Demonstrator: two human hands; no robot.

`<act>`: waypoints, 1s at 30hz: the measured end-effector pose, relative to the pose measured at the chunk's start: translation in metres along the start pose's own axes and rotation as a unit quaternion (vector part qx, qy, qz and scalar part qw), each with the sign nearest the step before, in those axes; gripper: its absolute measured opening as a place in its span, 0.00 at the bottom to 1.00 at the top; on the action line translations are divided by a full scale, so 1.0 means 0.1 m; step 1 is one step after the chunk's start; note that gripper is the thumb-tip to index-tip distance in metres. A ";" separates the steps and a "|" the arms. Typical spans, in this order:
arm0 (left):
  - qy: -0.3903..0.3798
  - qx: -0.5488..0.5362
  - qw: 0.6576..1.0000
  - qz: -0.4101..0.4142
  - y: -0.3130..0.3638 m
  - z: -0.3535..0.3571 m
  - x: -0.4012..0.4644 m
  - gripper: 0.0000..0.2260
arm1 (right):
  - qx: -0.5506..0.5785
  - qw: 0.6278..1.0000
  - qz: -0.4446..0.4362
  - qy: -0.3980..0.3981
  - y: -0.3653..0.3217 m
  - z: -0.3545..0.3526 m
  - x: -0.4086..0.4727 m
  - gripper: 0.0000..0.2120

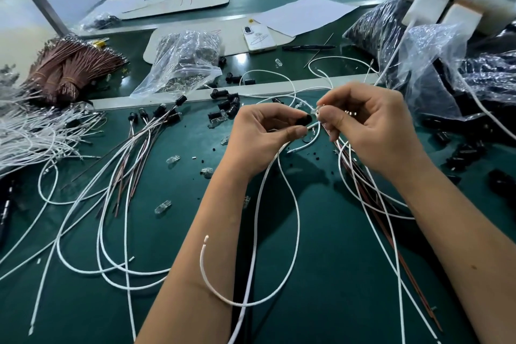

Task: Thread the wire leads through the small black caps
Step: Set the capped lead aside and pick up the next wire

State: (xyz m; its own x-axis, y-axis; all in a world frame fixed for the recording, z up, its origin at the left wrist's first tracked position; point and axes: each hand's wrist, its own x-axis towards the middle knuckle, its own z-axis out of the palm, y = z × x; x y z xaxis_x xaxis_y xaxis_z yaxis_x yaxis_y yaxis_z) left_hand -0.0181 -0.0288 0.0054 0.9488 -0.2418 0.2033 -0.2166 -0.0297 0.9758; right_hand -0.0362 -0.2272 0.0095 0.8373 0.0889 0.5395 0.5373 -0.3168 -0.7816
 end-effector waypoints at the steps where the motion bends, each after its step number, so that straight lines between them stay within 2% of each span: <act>1: 0.002 -0.001 1.000 0.004 0.00 0.00 0.00 0.10 | -0.006 1.000 -0.015 0.018 -0.01 0.00 0.01 0.02; 5: -0.004 -0.013 0.999 0.030 0.01 0.01 0.00 0.10 | -0.014 0.996 -0.036 0.075 -0.05 0.01 -0.01 0.04; 14: 0.000 -0.073 0.994 0.086 0.02 0.02 0.02 0.14 | -0.063 0.990 -0.086 0.096 -0.17 0.09 -0.07 0.03; 22: 0.014 -0.084 0.991 0.099 0.02 0.01 0.03 0.12 | -0.104 0.982 -0.130 0.086 -0.27 0.17 -0.10 0.01; 30: 0.013 -0.041 0.994 0.102 0.02 0.00 0.02 0.13 | -0.154 0.977 -0.136 0.059 -0.27 0.17 -0.10 0.02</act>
State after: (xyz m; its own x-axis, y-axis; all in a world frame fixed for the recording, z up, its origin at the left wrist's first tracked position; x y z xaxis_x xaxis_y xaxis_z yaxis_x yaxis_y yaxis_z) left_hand -0.0166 -0.0297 0.0081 0.8928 -0.2099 0.3985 -0.3866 0.0967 0.9172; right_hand -0.0572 -0.2035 0.0204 0.6402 0.1058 0.7609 0.6673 -0.5673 -0.4826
